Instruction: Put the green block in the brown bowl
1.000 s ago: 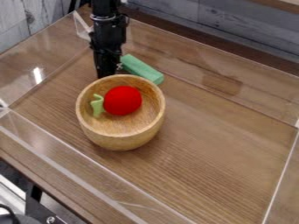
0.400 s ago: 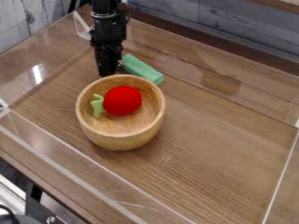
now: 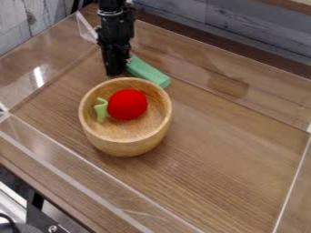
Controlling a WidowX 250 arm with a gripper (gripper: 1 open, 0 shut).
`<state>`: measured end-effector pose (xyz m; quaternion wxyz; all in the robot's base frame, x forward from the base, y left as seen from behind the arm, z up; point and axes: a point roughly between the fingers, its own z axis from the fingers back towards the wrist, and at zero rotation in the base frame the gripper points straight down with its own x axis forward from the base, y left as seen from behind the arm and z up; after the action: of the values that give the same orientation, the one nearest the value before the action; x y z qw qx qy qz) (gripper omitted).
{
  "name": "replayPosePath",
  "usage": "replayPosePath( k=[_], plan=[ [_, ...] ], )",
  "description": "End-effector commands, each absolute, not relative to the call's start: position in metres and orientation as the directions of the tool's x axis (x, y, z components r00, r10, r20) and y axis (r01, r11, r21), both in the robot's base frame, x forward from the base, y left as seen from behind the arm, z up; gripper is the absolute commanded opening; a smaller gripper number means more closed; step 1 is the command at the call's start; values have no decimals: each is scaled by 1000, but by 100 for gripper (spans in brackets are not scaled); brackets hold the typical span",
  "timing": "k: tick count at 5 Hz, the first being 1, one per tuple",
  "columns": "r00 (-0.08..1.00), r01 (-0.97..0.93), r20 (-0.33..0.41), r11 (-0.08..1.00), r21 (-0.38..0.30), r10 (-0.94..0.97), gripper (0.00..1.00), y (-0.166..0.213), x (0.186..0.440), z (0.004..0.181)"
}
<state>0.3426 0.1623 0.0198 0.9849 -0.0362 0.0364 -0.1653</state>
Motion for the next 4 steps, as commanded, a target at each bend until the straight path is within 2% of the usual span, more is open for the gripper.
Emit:
replayPosePath(
  k=[1, 4],
  plan=[
    [942, 334, -19, 941, -53, -335, 0, 161, 354, 32],
    [943, 332, 6, 941, -60, -332, 0, 157, 360, 32]
  ],
)
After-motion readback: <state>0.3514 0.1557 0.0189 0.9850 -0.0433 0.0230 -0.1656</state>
